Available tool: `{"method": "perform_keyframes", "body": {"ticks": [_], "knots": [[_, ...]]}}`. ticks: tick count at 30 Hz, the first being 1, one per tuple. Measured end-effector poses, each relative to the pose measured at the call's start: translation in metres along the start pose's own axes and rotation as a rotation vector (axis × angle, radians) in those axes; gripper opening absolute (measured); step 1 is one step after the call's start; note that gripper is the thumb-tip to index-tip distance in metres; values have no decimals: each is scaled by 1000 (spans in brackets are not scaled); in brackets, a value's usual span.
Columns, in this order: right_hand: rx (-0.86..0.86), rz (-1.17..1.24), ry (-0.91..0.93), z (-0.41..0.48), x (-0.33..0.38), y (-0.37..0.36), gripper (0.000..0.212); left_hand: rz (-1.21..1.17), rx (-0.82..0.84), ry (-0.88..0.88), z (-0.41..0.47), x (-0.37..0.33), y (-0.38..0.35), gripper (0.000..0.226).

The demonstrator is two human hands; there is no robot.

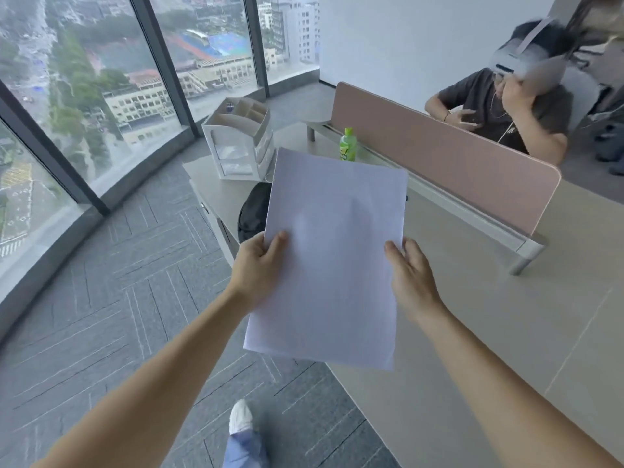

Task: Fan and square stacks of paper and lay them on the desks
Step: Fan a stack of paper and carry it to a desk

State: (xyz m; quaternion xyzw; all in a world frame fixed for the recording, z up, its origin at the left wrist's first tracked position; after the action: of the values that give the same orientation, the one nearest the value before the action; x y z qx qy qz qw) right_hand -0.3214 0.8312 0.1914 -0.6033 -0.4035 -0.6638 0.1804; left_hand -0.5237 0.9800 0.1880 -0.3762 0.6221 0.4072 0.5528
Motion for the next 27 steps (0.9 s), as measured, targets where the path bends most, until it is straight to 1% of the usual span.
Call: {"method": "perform_keyframes", "body": {"ticks": [4,9,11,13,16,20,23,26,27], "knots": [[-183,-64,-19,42,0,-39,36,-29,96,56,72,14,-2,37],[-382,-133,-102,94,15,-77,35,-13,265,53,161,13,3,33],[-440,-150,-140,110,22,-91,35,-1,328,78,194,14,6,38],[-500,-162,-174,123,25,-100,35,13,404,107,225,18,3,52],[-552,-160,-257,139,15,-106,33,60,485,142,256,27,-8,59],[-567,-90,-366,165,-8,-111,21,109,557,196,291,40,-34,54],[-585,-54,-440,190,-33,-110,23,145,616,248,319,55,-61,53],[-601,-28,-500,222,-63,-107,23,243,652,262,350,70,-90,39],[-599,-26,-525,234,-73,-106,22,276,657,264,362,76,-100,37]]}}
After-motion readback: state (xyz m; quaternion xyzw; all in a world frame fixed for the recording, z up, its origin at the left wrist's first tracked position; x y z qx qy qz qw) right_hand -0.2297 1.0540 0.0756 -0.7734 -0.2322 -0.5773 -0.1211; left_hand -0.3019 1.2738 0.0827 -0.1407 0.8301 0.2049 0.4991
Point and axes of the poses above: each hand's wrist, its own z-axis towards the middle knuckle, its own y-axis out of the back of the hand, x = y × z, the point moved 3 cm from there along z, towards the middle knuckle, and after that the axes turned 7 degrees about -z, right-handed, at the moved point
